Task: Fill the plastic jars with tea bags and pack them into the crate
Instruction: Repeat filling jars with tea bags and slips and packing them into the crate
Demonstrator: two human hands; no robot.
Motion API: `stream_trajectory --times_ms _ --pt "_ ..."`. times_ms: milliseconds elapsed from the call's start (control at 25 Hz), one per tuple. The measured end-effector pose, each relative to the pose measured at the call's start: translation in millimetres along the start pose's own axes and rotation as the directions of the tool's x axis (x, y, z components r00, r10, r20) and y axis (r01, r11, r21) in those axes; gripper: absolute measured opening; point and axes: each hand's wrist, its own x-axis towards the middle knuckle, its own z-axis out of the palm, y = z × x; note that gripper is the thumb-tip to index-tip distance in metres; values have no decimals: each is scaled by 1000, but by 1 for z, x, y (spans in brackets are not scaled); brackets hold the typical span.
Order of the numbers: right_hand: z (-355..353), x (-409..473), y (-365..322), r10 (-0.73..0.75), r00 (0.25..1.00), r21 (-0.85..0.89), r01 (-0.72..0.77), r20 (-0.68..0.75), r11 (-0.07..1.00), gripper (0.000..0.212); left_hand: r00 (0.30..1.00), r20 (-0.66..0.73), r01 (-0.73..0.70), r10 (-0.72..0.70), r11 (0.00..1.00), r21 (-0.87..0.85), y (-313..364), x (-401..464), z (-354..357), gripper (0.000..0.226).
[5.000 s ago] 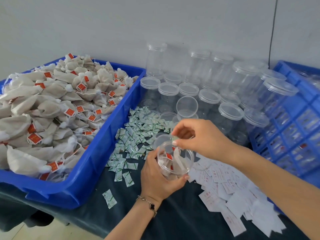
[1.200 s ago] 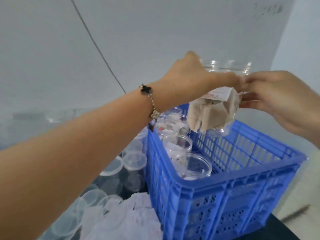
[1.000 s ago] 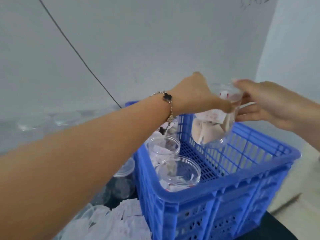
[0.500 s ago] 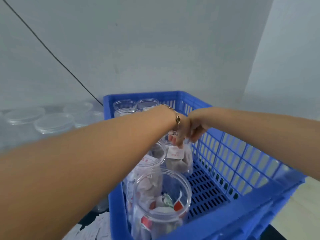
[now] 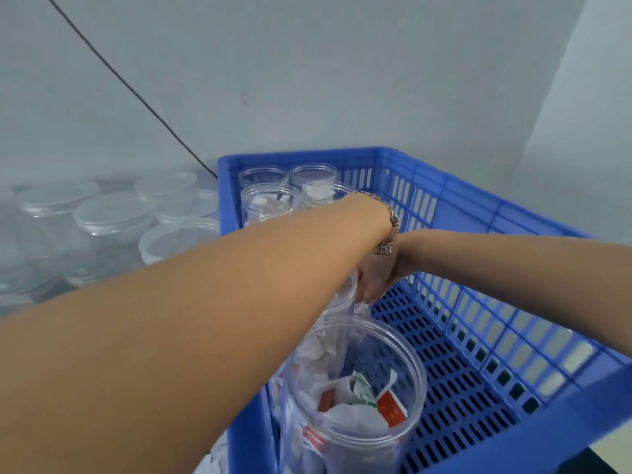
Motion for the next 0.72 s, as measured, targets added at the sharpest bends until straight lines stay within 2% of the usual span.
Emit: stream_trajectory --times_ms 120,240,320,400,440,480,520,560,600,720 --pt "2 -5 1 17 1000 44 -17 13 999 32 999 49 0 -2 999 39 6 -6 3 31" --pt "-1 -8 2 42 999 59 -44 23 997 31 998 -52 29 -28 999 27 5 -6 1 34" --pt "-4 -13 -1 70 998 106 -70 2 992 20 994 -87 65 -68 997 -35 -1 -10 -1 35" --pt "-15 -25 -8 116 993 141 -112 -15 984 31 997 -20 68 -70 995 -66 -10 -22 -4 33" --pt "-23 -35 -14 108 993 152 -99 -52 983 27 999 7 45 -45 994 -95 -16 -28 -7 33" --pt "-30 -47 -23 64 992 223 -39 -107 974 15 1000 8 12 -11 985 -170 -22 -35 -9 30" --pt "-37 -61 -33 26 987 336 29 -159 942 14 1000 -25 -21 15 963 -270 -30 -43 -12 24" --pt "-43 -77 -43 5 976 452 96 -216 887 20 996 -88 -47 17 936 -348 -37 -53 -15 20" --pt "-46 -91 -52 -30 958 492 172 -284 854 23 987 -162 -53 -12 919 -392 -45 -66 -17 20" --pt "-31 -120 -77 -191 894 384 355 -405 852 21 947 -295 -38 -126 869 -493 -72 -109 -14 14"
